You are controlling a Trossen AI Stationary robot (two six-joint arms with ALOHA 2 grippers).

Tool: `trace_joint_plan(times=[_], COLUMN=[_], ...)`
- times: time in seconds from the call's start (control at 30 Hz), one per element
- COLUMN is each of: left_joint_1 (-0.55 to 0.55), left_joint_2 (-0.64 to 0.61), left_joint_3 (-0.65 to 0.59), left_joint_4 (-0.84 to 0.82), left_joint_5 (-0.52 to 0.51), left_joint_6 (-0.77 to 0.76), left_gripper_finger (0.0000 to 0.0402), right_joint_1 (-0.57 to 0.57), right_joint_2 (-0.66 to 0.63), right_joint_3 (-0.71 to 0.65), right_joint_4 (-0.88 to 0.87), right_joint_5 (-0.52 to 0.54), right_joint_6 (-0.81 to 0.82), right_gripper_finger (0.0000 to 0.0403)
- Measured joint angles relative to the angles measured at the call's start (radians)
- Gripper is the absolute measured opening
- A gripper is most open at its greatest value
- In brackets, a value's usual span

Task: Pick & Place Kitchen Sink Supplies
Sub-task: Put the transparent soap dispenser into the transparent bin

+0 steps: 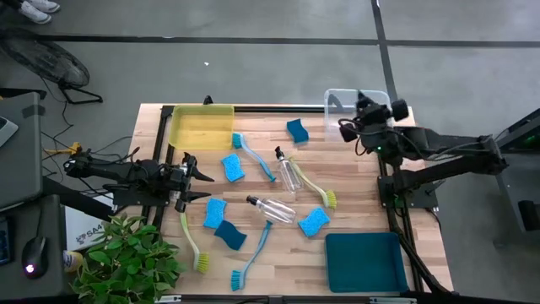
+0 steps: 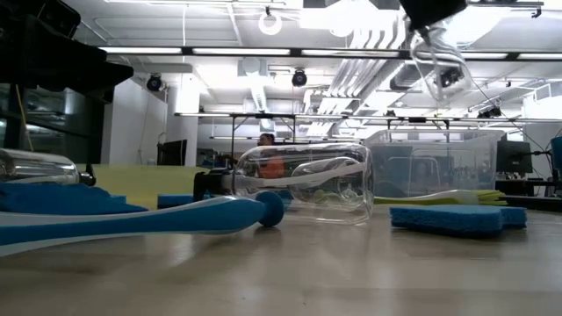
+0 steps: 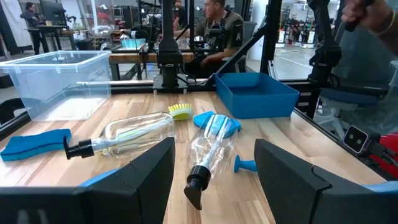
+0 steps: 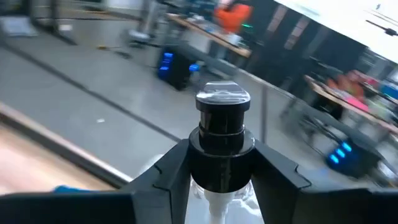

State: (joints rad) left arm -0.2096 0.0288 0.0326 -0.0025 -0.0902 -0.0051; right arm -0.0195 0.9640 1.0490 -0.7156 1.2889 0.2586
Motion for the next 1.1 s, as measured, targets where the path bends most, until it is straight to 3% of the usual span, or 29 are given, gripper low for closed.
trace_joint_plan(times=[0.3, 0.57, 0.73, 0.9, 1.1], left_joint_1=[0.0, 0.0, 0.0, 0.0, 0.0], left_joint_2=[0.0, 0.0, 0.0, 0.0, 0.0], left_joint_3=[0.0, 0.0, 0.0, 0.0, 0.0], left_joint_4=[0.0, 0.0, 0.0, 0.0, 0.0], left_joint_5=[0.0, 0.0, 0.0, 0.0, 0.0], left_joint_6=[0.0, 0.0, 0.0, 0.0, 0.0], left_gripper_finger=[0.0216, 0.0216, 0.0216, 0.0216, 0.0216], right_joint_1=[-0.034, -0.117, -0.144, -0.151, -0.261], right_joint_2=[-0.173, -0.304, -0.332, -0.339, -0.326], right_joint_3=[-0.307, -0.452, -0.444, -0.429, -0.437], right_joint_4=[0.109, 0.229, 0.246, 0.407, 0.591], right_joint_5=[0.276, 0.303, 0.256, 0.249, 0.047], right_joint_6=[0.207, 0.195, 0.119, -0.106, -0.239], right_gripper_finger=[0.0133, 0.0133, 0.0133, 0.0133, 0.0133])
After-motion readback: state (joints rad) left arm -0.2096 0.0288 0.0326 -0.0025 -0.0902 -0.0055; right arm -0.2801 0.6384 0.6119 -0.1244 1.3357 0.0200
